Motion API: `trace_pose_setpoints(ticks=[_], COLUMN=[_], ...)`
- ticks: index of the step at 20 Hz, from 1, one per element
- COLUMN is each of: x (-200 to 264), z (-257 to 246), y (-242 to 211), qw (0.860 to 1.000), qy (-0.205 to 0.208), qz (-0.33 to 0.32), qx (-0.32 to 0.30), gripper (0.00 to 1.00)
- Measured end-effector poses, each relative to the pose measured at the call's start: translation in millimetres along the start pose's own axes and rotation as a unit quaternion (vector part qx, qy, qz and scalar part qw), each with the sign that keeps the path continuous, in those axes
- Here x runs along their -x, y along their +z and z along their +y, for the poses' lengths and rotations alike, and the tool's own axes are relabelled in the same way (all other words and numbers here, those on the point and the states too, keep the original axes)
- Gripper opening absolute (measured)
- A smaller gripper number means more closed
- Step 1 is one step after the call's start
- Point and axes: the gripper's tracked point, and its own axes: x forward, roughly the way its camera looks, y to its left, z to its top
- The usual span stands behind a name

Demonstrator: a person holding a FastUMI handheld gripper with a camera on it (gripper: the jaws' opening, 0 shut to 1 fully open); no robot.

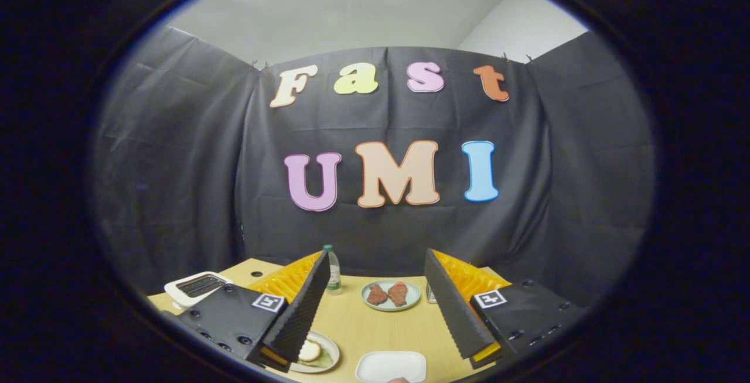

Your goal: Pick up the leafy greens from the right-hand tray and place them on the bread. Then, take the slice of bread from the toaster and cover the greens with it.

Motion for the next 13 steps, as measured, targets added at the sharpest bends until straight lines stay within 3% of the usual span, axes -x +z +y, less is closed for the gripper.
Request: trace_pose_setpoints(ticks=[6, 13], x=[18.5, 28.8], z=[-12.7, -19.2], y=[-1.9, 4.0], qw=[1.0, 0.999], qy=[-0.022, -0.019], qz=[0.001, -0.006], qx=[0.016, 0.025], gripper=[1.0, 1.0])
